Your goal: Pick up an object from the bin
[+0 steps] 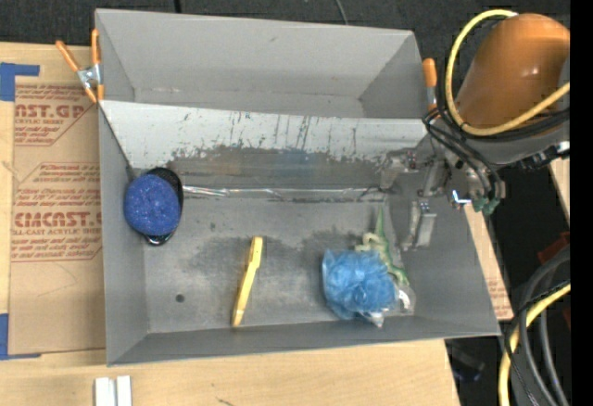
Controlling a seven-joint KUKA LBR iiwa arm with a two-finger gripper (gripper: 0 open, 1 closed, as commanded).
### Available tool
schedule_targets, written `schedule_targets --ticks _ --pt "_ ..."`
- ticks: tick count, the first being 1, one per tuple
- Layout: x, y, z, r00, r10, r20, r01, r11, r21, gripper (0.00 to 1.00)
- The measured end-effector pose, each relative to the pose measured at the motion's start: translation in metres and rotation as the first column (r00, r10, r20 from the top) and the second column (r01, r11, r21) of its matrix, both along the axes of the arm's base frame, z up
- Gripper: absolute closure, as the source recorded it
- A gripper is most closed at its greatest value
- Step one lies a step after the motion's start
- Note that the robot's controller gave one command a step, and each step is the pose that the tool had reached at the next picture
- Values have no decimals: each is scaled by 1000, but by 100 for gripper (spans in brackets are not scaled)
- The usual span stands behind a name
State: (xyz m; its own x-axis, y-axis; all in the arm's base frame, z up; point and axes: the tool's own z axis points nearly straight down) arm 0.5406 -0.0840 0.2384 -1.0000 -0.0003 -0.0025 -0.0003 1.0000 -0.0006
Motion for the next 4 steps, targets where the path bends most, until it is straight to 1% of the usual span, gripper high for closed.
schedule_targets --ticks 1,2,3,4 --pt "0 0 0 1000 0 0 0 1000 0 0" --pt "-10 -2 -26 999 -44 10 44 999 0 0" --pt "-25 0 -87 1000 -26 5 26 1000 -1 0" --pt "-37 -1 -127 989 146 5 -146 989 -1 0"
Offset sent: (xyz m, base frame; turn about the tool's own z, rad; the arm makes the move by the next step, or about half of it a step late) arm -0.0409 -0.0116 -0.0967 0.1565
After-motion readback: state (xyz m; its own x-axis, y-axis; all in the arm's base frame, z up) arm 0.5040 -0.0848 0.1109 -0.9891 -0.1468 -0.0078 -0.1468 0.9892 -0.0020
